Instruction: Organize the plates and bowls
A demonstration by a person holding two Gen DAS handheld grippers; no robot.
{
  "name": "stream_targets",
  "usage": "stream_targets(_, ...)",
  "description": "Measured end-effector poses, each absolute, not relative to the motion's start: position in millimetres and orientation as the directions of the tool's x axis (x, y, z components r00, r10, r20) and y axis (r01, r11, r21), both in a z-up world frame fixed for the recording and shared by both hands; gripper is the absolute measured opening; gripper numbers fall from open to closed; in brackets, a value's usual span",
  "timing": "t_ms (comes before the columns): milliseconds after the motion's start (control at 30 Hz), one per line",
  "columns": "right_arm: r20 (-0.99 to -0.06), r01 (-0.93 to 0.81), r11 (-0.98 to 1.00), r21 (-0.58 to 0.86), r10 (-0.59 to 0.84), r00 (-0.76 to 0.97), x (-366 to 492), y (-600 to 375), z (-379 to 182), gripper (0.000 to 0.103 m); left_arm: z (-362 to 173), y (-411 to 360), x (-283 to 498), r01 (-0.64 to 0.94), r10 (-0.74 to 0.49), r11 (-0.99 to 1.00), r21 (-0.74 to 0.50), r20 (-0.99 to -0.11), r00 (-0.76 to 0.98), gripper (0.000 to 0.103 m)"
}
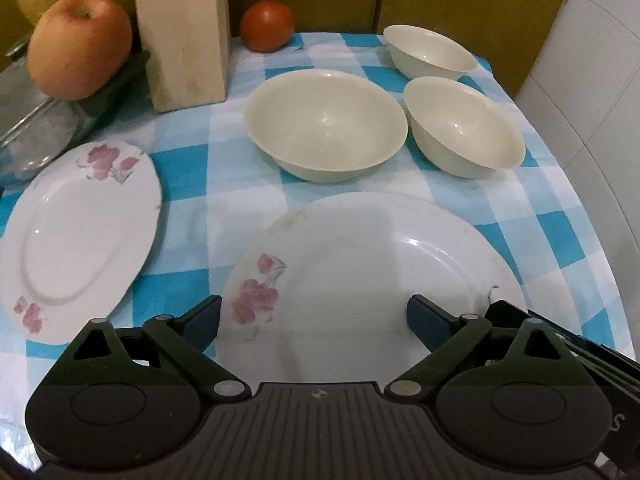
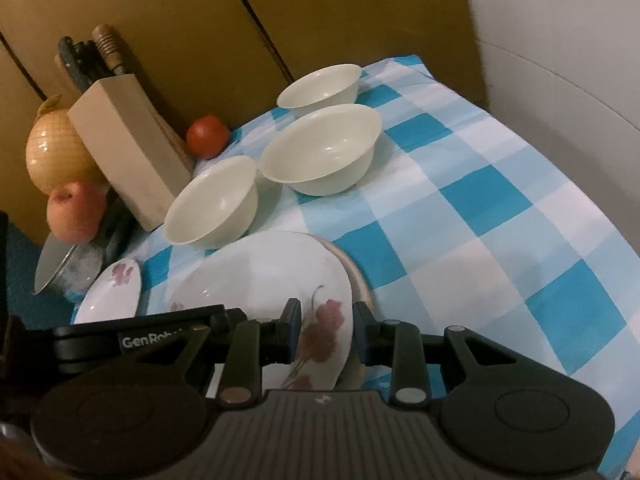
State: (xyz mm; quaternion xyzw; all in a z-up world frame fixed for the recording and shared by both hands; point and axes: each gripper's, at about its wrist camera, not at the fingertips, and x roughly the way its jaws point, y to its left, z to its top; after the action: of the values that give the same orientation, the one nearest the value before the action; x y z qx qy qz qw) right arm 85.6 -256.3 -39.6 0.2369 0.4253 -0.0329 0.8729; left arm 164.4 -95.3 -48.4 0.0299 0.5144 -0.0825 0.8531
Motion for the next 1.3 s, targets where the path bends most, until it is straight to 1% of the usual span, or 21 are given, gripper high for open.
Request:
stream_targets(167, -0.748, 0.263, 0.894, 0.362, 0.11, 0.655, 88.3, -258.0, -41.0, 0.028, -51.3, -96.2, 171.0, 0.167, -0.141, 0.983, -0.072, -0.883, 0.448, 0.097)
stream_targets(333, -0.75, 0.268, 0.902, 0.339, 0.086, 0.656, 90.7, -257.0, -42.6, 0.029, -51.3, -98.4, 171.7, 0.18, -0.134, 0.982, -0.056, -0.879, 0.458, 0.097)
stream_targets(567, -0.752, 0.27, 0.903, 0.335, 0.084, 0.654, 90.7, -257.2, -42.8, 0.029, -50.3, -93.7, 171.8, 0.182, -0.149, 0.981, -0.073, -0.881, 0.449, 0.097)
stream_targets(733, -0.731, 0.275, 0.905, 0.324, 0.055, 0.68, 88.3, -258.2, -31.6, 0.029, -44.5, -85.1, 167.2, 0.173, -0.143, 0.983, -0.068, -0.872, 0.468, 0.098)
stream_targets(833, -0.708, 0.256, 0.904, 0.342, 0.069, 0.703, 87.0, -253.0, -21.7, 0.029, -39.5, -73.5, 164.6, 0.15, -0.15, 0.985, -0.089, -0.869, 0.471, 0.098)
stream_targets(933, -0.691, 0.189, 0.931, 0.312, 0.085, 0.718, 89.7, -233.4, -17.6, 0.029, -32.4, -61.8, 160.7, 0.135, -0.142, 0.987, -0.086, -0.861, 0.489, 0.099)
stream_targets(1000, -0.693, 0.151, 0.938, 0.311, 0.115, 0.712, 92.5, -222.2, -18.6, 0.029, -28.3, -51.4, 157.8, 0.116, -0.125, 0.99, -0.076, -0.854, 0.505, 0.1)
stream_targets(1100, -0.703, 0.123, 0.928, 0.352, 0.175, 0.69, 97.7, -212.4, -22.8, 0.029, -25.2, -34.1, 157.4, 0.073, -0.11, 0.994, -0.085, -0.853, 0.511, 0.1)
stream_targets(1200, -0.705, 0.111, 0.937, 0.33, 0.166, 0.69, 101.1, -205.6, -24.7, 0.029, -23.2, -21.6, 158.2, 0.042, -0.089, 0.996, -0.078, -0.854, 0.513, 0.1)
stream_targets(1300, -0.708, 0.11, 0.934, 0.341, 0.178, 0.684, 105.2, -202.1, -25.9, 0.029, -21.8, -12.9, 158.0, 0.023, -0.074, 0.997, -0.073, -0.852, 0.519, 0.1)
